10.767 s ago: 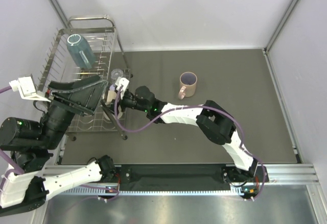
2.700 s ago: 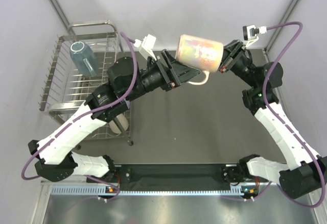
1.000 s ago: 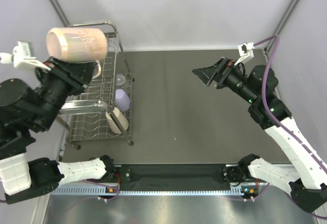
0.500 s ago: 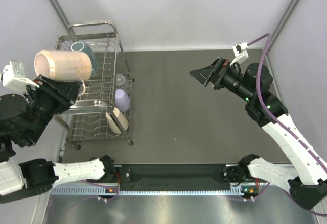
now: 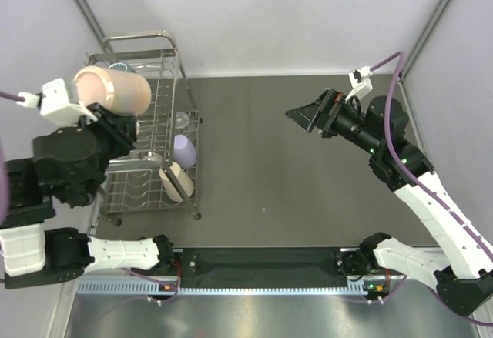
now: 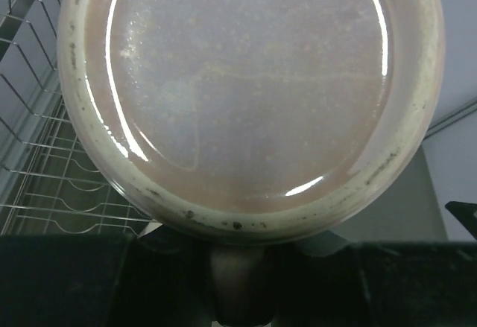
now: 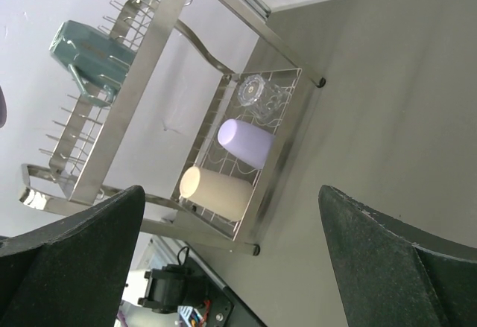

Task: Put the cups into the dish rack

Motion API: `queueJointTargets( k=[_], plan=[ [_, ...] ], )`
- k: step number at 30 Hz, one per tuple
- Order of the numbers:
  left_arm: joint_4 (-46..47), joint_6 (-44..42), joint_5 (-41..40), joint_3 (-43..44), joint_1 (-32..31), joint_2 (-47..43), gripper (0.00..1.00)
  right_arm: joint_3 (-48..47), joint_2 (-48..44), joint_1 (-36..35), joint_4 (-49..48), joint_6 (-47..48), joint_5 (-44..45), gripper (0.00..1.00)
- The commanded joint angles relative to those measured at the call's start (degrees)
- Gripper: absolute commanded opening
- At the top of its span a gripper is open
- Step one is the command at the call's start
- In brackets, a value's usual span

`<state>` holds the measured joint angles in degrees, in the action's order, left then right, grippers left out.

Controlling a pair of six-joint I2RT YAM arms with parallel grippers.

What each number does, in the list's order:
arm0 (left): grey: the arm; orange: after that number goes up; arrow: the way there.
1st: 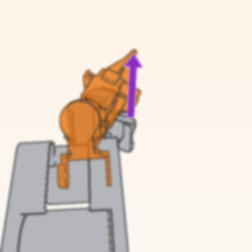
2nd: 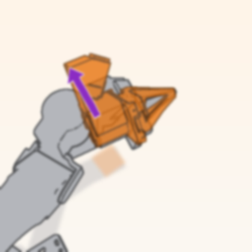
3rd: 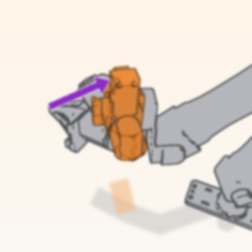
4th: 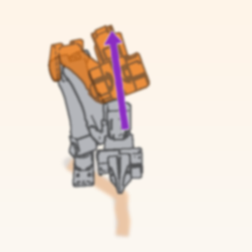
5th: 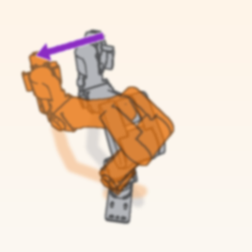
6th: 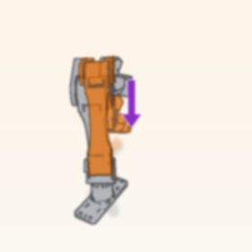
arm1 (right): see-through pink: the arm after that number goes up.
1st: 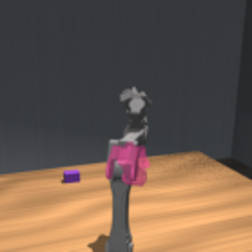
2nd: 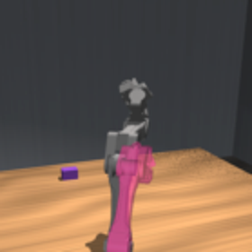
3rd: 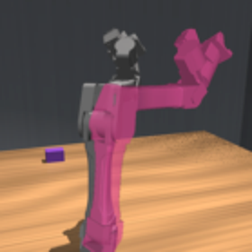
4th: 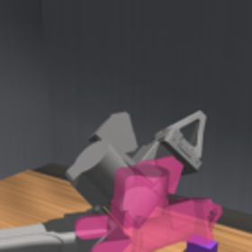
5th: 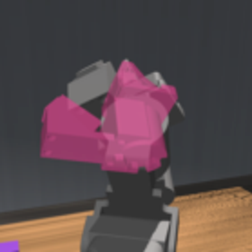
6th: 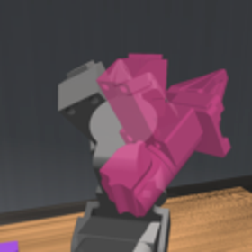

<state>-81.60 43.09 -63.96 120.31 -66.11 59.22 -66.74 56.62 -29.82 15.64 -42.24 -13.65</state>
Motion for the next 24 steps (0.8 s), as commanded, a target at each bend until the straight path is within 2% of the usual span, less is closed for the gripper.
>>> queueJointTargets(
  k=[1,8,18,22,24],
  plan=[
    [1.0,-5.6,-3.5,-0.2,-0.4,2.9,0.00,0.5,-1.2,-0.2,-0.3,-0.2,-0.1,1.00],
    [4.5,-7.9,-2.7,-2.4,-0.3,4.5,0.00,2.0,-1.7,-0.2,-0.1,-0.7,-0.4,1.00],
    [19.3,-21.2,1.6,-4.1,0.5,7.9,0.00,3.5,-2.1,-0.1,0.2,-1.6,-1.2,1.00],
    [22.1,-23.8,9.0,-2.8,4.3,10.1,0.00,4.5,-3.4,-0.1,0.8,-1.6,-0.7,1.00],
    [22.9,-24.6,13.4,-2.5,9.0,11.2,0.00,4.8,-4.1,-0.2,1.0,-1.7,-0.6,1.00]
  ],
)
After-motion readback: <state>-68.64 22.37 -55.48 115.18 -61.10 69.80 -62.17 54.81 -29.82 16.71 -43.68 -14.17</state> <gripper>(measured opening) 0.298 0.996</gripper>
